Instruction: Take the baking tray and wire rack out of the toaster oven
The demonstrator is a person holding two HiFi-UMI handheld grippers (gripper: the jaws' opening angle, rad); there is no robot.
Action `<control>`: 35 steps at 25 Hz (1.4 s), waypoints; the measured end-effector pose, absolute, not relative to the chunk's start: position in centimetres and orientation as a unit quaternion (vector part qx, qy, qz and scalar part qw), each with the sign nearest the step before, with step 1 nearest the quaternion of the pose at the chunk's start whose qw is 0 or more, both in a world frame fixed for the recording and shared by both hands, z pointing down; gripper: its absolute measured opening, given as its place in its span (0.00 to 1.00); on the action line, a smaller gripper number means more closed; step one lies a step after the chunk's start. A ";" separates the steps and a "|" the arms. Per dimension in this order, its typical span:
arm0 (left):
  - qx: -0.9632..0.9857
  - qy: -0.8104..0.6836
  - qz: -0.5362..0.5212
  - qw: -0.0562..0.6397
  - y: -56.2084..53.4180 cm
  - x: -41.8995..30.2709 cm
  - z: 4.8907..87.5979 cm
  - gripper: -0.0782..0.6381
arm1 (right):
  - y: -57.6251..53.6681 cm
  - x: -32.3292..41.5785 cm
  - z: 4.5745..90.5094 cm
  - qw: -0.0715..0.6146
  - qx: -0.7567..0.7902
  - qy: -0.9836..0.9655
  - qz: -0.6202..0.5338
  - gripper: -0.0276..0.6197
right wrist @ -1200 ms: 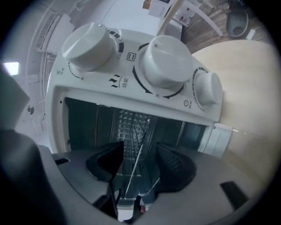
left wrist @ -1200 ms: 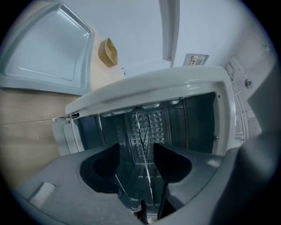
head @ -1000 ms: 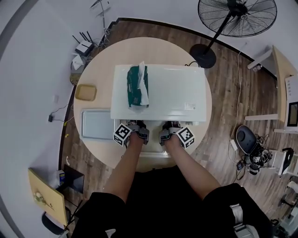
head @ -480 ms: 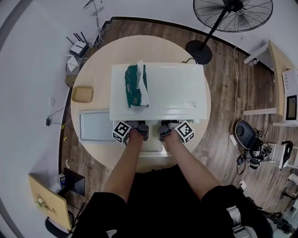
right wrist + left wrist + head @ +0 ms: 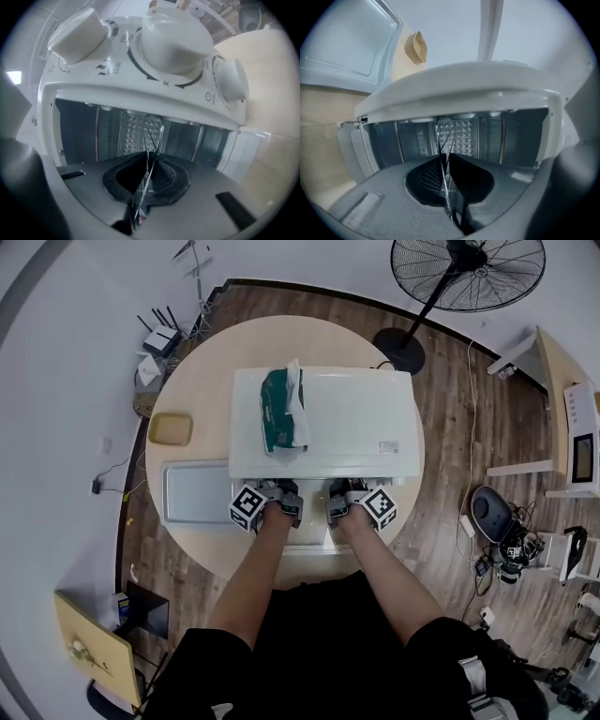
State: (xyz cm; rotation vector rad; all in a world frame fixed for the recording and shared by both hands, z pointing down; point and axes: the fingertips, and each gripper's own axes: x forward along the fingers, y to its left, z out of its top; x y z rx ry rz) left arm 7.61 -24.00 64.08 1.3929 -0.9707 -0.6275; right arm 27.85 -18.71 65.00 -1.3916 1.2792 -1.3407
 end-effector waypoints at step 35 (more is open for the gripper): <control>0.638 -0.302 -0.253 0.662 -10.9 4.4 62.6 0.14 | -4.9 24.5 63.4 0.374 -0.553 0.534 -0.519 0.05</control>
